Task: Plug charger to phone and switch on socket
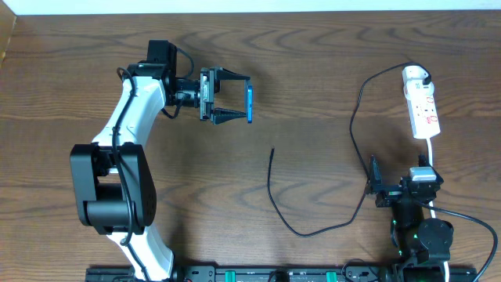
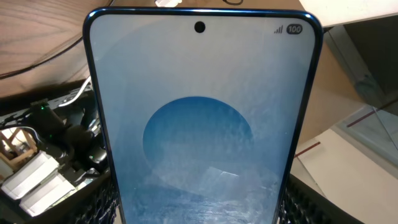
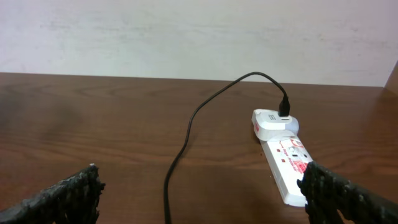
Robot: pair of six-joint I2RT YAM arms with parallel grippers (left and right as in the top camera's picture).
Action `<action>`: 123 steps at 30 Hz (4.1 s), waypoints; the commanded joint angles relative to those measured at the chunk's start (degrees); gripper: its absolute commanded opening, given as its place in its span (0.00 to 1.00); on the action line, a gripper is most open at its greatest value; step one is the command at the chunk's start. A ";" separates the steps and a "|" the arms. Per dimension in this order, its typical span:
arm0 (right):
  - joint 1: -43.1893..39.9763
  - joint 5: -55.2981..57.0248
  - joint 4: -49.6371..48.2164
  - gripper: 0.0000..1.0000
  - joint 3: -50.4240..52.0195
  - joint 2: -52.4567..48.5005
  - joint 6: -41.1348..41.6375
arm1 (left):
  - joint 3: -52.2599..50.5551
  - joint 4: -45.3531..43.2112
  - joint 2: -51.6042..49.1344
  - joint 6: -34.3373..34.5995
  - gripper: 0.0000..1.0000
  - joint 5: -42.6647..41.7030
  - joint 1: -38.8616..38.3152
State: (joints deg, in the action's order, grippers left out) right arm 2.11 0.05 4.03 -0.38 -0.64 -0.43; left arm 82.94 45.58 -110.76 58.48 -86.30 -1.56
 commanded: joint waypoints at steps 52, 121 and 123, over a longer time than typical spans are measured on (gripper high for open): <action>-0.20 0.66 0.24 0.99 0.07 0.15 0.79 | 0.35 -0.04 2.60 0.35 0.07 -3.04 0.24; -0.20 0.87 -1.07 0.99 0.07 0.15 0.79 | 0.35 -0.07 2.60 -3.32 0.07 7.52 0.17; -0.17 0.87 -1.40 0.99 0.07 0.15 0.79 | 0.35 -0.07 2.60 -3.32 0.07 7.52 0.17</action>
State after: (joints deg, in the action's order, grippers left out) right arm 2.11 0.08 2.87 -0.38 -0.64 -0.43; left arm 82.94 45.58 -110.67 56.51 -77.56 -1.56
